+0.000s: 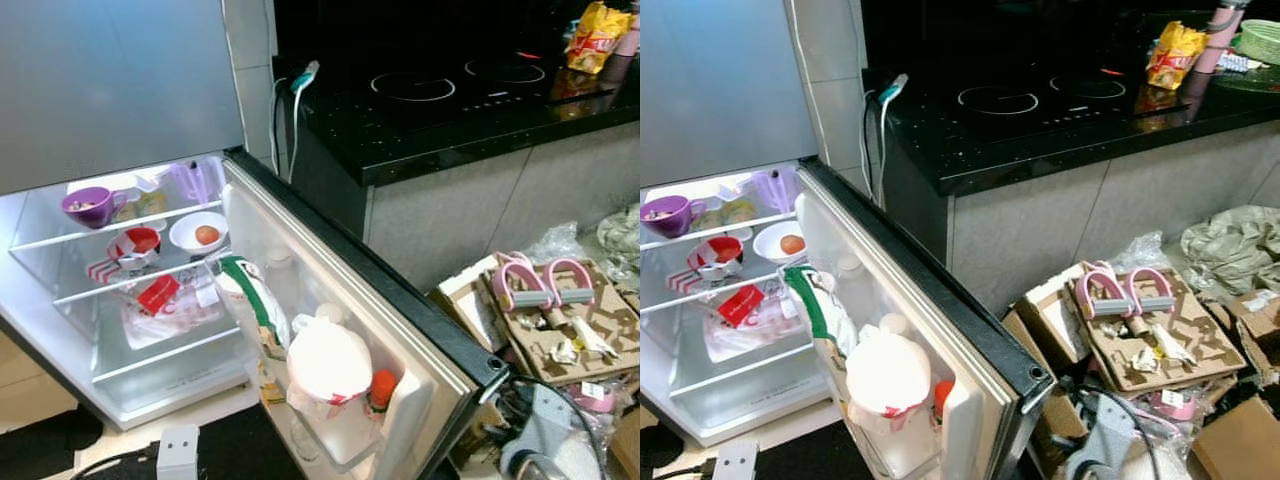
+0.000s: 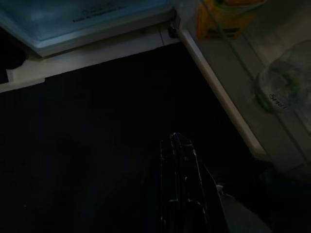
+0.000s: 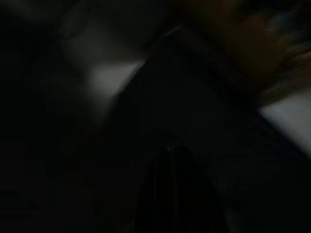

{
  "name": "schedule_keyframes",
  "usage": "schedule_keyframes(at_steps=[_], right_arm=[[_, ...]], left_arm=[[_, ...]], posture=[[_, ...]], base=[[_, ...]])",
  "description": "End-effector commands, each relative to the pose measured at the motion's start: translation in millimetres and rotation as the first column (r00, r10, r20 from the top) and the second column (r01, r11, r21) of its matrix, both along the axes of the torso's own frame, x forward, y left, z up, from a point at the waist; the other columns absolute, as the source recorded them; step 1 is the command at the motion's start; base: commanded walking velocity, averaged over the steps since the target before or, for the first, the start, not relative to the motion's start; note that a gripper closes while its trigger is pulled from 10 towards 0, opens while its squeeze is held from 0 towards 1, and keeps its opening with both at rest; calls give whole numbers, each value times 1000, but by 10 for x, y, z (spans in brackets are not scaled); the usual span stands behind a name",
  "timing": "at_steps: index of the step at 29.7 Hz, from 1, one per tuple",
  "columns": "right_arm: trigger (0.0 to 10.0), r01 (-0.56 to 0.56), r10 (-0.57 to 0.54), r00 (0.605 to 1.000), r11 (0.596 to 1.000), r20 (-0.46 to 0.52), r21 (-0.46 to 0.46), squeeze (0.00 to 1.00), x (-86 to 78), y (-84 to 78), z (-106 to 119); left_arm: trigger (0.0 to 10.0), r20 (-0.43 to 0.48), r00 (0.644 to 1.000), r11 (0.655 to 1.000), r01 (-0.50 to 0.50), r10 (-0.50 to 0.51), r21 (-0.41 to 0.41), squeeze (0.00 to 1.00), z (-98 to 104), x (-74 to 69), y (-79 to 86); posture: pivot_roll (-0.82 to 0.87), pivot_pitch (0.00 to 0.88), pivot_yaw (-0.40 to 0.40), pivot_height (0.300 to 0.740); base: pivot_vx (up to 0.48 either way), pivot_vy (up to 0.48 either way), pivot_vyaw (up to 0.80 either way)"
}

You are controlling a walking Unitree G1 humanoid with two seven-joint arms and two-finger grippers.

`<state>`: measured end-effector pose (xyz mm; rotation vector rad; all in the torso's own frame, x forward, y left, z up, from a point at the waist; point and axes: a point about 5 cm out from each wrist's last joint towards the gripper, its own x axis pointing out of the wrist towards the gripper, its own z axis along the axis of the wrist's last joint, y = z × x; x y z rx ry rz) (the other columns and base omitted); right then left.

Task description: Restocking fridge

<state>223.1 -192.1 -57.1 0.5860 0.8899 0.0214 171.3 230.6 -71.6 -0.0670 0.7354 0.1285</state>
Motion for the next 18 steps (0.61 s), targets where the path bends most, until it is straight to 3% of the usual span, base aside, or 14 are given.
schedule_keyframes(at_steps=[1,2,3,5,10,12,13,15,18], right_arm=[[10000,-35,34,999,998,12,53,0,-10,30,9],[10000,-107,103,994,984,35,146,0,-36,121,20],[10000,-107,103,994,984,35,146,0,-36,121,20],[10000,-194,177,980,942,86,273,0,-66,233,60],[10000,-217,182,975,901,126,377,0,-67,278,119],[10000,-228,174,972,855,157,466,0,-69,293,179],[10000,-228,174,972,855,157,466,0,-69,293,179],[10000,-242,169,968,811,183,533,0,-87,301,224],[10000,-248,162,967,780,198,574,0,-102,309,252]], left_arm=[[10000,-27,1000,1000,-5,5,9,0,-25,-68,52],[10000,-31,999,1000,-6,6,10,0,-28,-71,58],[10000,-31,999,1000,-6,6,10,0,-28,-71,58],[10000,-35,999,1000,-9,10,11,0,-29,-77,69],[10000,-37,999,1000,-13,14,13,0,-30,-81,78],[10000,-38,999,1000,-17,17,14,0,-30,-81,83],[10000,-38,999,1000,-17,17,14,0,-30,-81,83],[10000,-40,999,1000,-21,21,15,0,-32,-82,88],[10000,-41,999,1000,-24,25,16,0,-32,-82,93]], posture=[[-71,32,-1,740],[-71,32,-1,740],[-71,32,-1,740],[-69,32,0,740],[-69,32,1,740],[-69,32,1,740],[-69,32,1,740],[-69,26,2,740],[-69,26,3,740]], base=[[0,0,0],[0,0,0],[0,0,0],[0,0,0],[0,0,0],[0,0,0],[0,0,0],[0,0,0],[0,0,0]])
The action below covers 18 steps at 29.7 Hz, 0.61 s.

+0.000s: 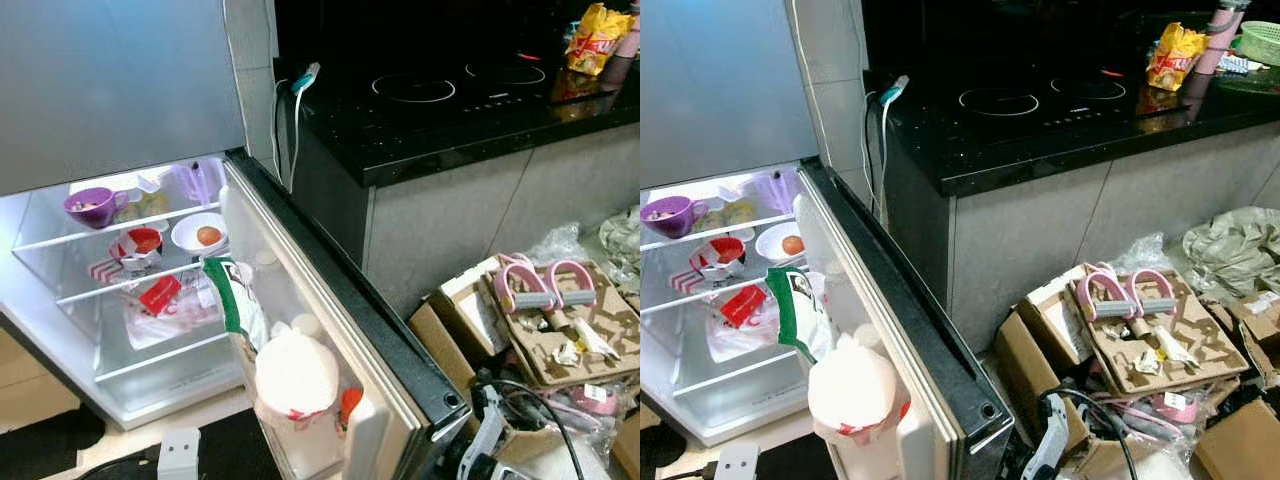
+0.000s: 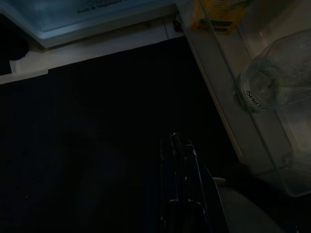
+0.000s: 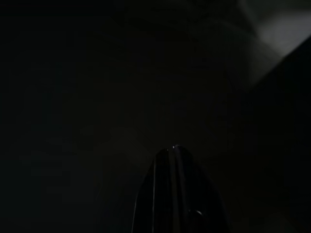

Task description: Restocking fridge

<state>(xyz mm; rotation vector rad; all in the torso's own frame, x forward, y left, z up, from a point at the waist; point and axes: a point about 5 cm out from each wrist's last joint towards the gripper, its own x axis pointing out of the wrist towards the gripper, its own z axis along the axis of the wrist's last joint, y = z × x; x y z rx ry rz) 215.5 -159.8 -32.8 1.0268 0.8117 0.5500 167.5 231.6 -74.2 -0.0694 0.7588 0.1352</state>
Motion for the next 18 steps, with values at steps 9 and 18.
schedule_keyframes(at_steps=[9,18], right_arm=[[10000,19,-54,996,914,-76,-404,0,-159,-241,-250],[10000,205,-425,903,538,-53,-818,0,-325,-1019,-315]], left_arm=[[10000,-21,999,999,-24,24,23,0,-3,-41,98],[10000,-4,1000,1000,-15,15,19,0,21,9,92]], posture=[[-72,33,8,740],[-74,34,9,740]], base=[[0,0,0],[0,0,0]])
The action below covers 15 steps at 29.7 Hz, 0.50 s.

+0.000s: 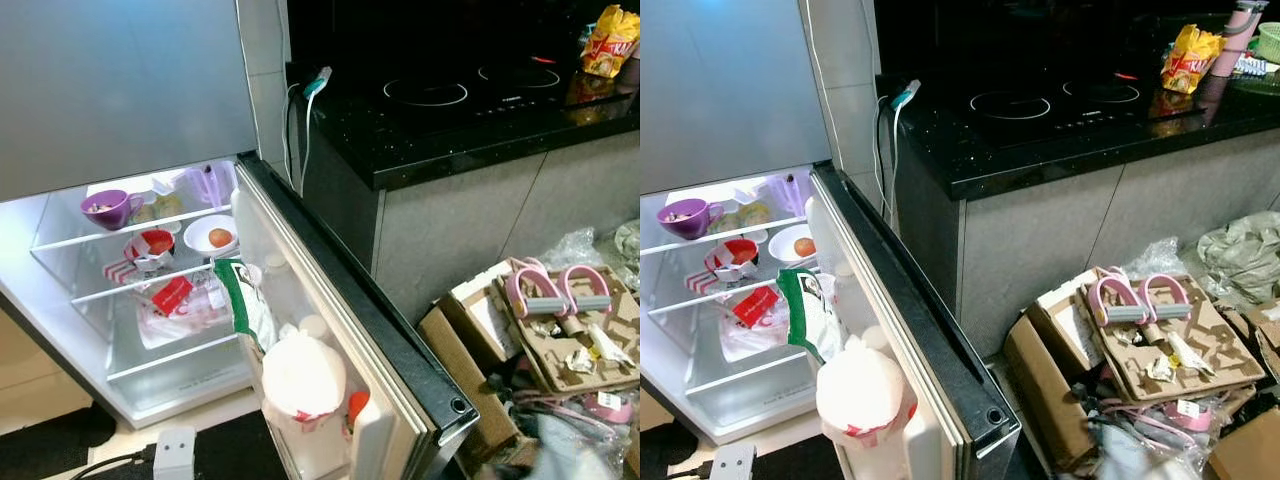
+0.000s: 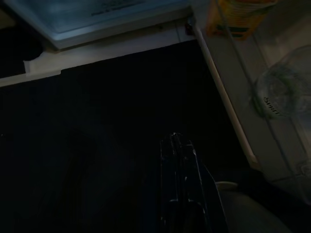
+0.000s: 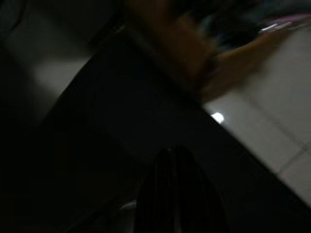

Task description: Restocking fridge

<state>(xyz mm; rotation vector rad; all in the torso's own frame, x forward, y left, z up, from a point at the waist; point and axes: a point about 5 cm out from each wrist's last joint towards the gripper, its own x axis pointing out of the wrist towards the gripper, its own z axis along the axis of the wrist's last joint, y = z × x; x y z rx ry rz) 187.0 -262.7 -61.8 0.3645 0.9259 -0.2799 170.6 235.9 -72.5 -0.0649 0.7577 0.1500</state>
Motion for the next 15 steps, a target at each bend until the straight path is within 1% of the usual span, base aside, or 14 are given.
schedule_keyframes(at_steps=[1,7,10,12,15], right_arm=[[10000,12,-12,1000,1000,-8,-14,0,-41,10,-25],[10000,13,-13,1000,999,-3,-30,0,-40,5,-27],[10000,-29,26,999,996,-39,-79,0,-57,80,-76],[10000,-45,40,998,994,-53,-97,0,-65,97,-89],[10000,-50,45,997,994,-56,-99,0,-70,112,-97]], left_arm=[[10000,-4,1000,1000,-4,4,9,0,4,-21,48],[10000,23,1000,1000,9,-9,-5,0,30,35,12],[10000,40,999,999,33,-32,-18,0,44,95,-72],[10000,44,998,999,38,-37,-21,0,47,110,-93],[10000,44,998,999,49,-48,-21,0,50,123,-111]], posture=[[-74,34,9,740],[-74,33,9,740],[-74,32,10,740],[-74,32,10,740],[-74,32,10,740]], base=[[0,0,0],[0,0,0],[0,0,0],[0,0,0],[0,0,0]])
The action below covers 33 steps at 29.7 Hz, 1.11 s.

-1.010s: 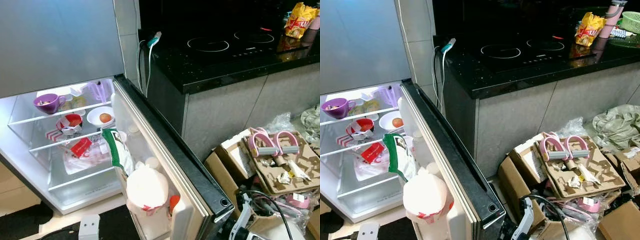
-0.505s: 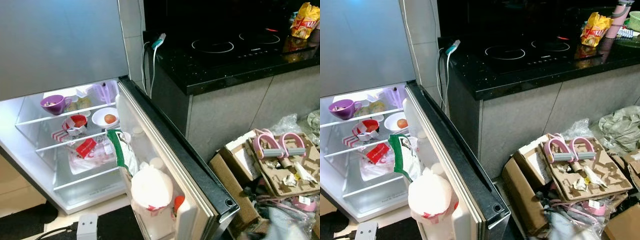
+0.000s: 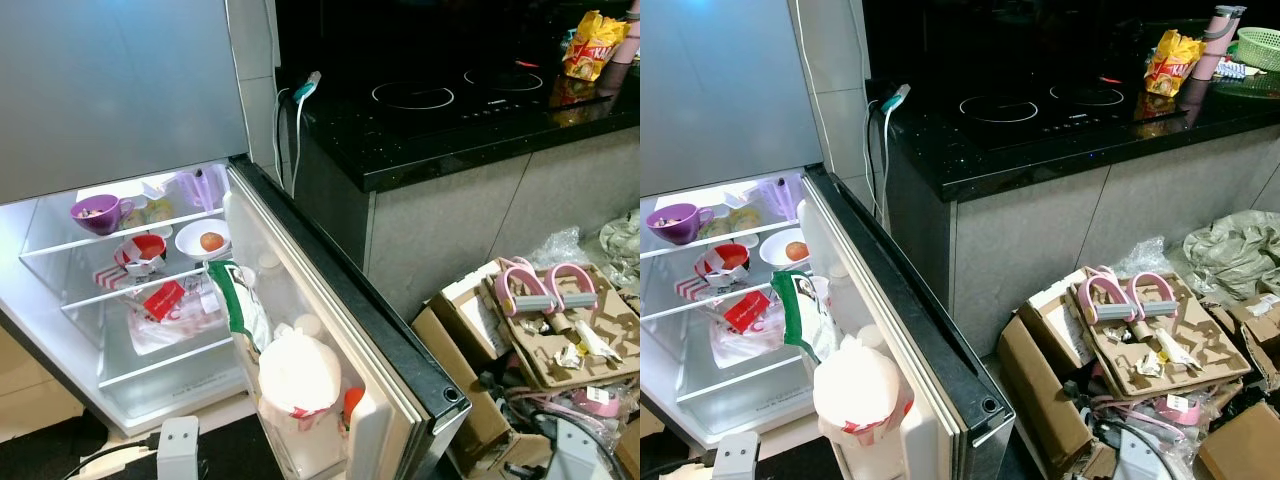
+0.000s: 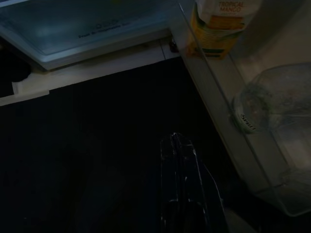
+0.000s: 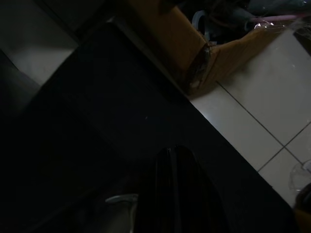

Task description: Restocking fridge

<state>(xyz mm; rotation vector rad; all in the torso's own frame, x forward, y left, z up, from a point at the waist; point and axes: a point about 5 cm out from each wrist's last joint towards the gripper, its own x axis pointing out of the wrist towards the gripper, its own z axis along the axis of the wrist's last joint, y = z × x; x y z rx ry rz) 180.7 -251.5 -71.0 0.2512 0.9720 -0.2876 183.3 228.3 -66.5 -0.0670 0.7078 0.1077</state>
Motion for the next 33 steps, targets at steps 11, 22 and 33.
schedule_keyframes(at_steps=[11,22,33], right_arm=[[10000,24,-24,1000,1000,-15,-8,0,-76,-19,-36],[10000,-73,75,997,990,14,-118,0,38,10,13],[10000,-64,68,997,987,23,-147,0,168,-59,98]], left_arm=[[10000,-15,999,999,46,-47,-22,0,-10,4,-91],[10000,-74,974,976,217,-215,28,0,-27,56,-213],[10000,-27,986,986,167,-167,-1,0,104,325,-224]], posture=[[-75,30,9,740],[-83,0,-2,740],[-93,34,28,740]], base=[[0,0,0],[0,0,0],[-161,0,0]])
